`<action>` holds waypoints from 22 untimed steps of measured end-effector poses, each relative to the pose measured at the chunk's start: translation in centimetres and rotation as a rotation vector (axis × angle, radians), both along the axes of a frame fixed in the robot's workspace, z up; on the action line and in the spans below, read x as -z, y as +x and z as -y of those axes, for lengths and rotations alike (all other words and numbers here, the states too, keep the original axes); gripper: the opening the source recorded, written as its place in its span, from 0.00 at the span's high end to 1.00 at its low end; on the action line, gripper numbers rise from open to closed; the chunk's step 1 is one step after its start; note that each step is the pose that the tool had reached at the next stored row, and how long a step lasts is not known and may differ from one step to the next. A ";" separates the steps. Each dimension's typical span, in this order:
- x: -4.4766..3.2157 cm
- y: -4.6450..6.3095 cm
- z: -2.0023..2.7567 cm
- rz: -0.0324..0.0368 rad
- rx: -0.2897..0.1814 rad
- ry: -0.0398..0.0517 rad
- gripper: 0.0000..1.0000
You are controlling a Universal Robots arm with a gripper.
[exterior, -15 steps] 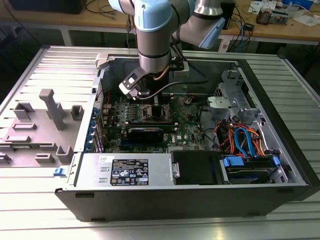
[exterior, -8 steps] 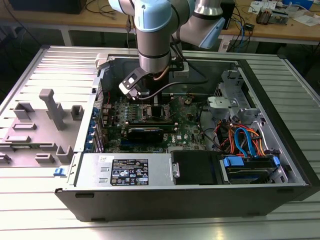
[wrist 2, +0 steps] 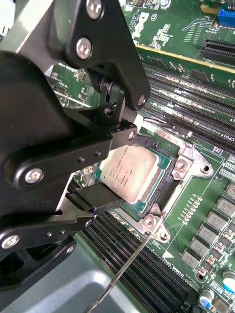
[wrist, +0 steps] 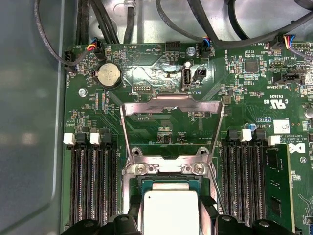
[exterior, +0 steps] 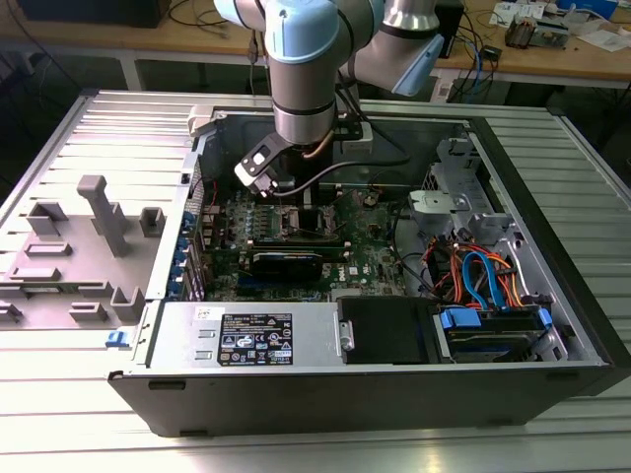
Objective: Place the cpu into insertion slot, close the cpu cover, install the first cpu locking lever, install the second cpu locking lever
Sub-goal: 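Place the cpu into insertion slot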
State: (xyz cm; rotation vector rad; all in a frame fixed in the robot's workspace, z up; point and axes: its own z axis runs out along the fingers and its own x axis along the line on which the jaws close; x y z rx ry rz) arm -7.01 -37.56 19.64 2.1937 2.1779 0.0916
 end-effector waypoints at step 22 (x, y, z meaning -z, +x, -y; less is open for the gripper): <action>-2.10 0.1 0.00 -0.0062 0.000 0.0002 0.40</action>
